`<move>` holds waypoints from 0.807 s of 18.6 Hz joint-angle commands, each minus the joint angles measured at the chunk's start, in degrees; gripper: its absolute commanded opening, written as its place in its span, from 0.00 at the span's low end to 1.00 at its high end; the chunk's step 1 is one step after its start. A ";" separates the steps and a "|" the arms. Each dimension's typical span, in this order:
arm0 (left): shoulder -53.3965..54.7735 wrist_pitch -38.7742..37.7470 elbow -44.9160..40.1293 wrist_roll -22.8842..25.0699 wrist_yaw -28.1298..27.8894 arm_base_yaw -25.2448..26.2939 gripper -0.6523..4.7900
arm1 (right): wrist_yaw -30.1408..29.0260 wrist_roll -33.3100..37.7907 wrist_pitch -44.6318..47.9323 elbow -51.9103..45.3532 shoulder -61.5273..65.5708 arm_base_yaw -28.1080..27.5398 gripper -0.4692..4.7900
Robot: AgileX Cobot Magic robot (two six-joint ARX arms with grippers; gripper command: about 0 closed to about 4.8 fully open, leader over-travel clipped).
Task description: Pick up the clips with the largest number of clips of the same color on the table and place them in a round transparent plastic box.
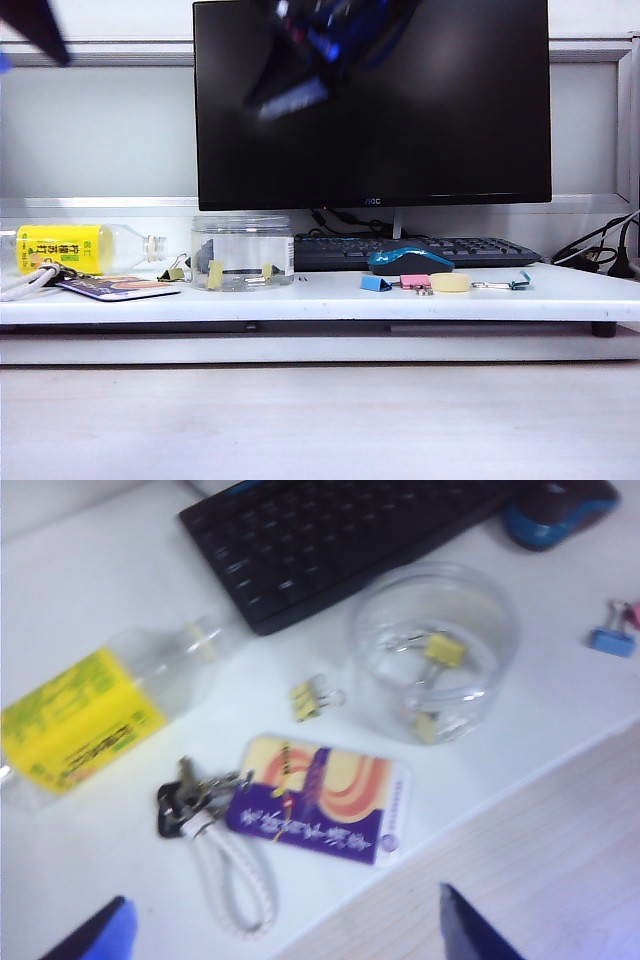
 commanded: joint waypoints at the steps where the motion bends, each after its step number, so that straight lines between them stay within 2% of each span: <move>1: 0.02 0.42 0.22 1.49 12.63 8.66 0.86 | 1.05 0.17 0.94 0.33 -4.81 0.09 0.44; 2: 0.20 0.52 0.22 1.49 15.50 10.32 0.86 | 3.54 0.15 0.83 0.31 -6.36 0.09 0.44; 3: 0.79 0.57 0.20 1.70 15.45 10.58 0.86 | 5.40 0.15 0.31 0.26 -7.93 0.04 0.44; 9: 3.45 2.40 0.17 1.64 15.08 10.54 0.86 | 8.92 -0.07 -3.82 0.24 -13.07 0.04 0.44; 15: 3.65 2.97 0.17 1.25 17.14 10.54 0.86 | 11.52 -0.07 -4.83 0.24 -19.37 -0.11 0.44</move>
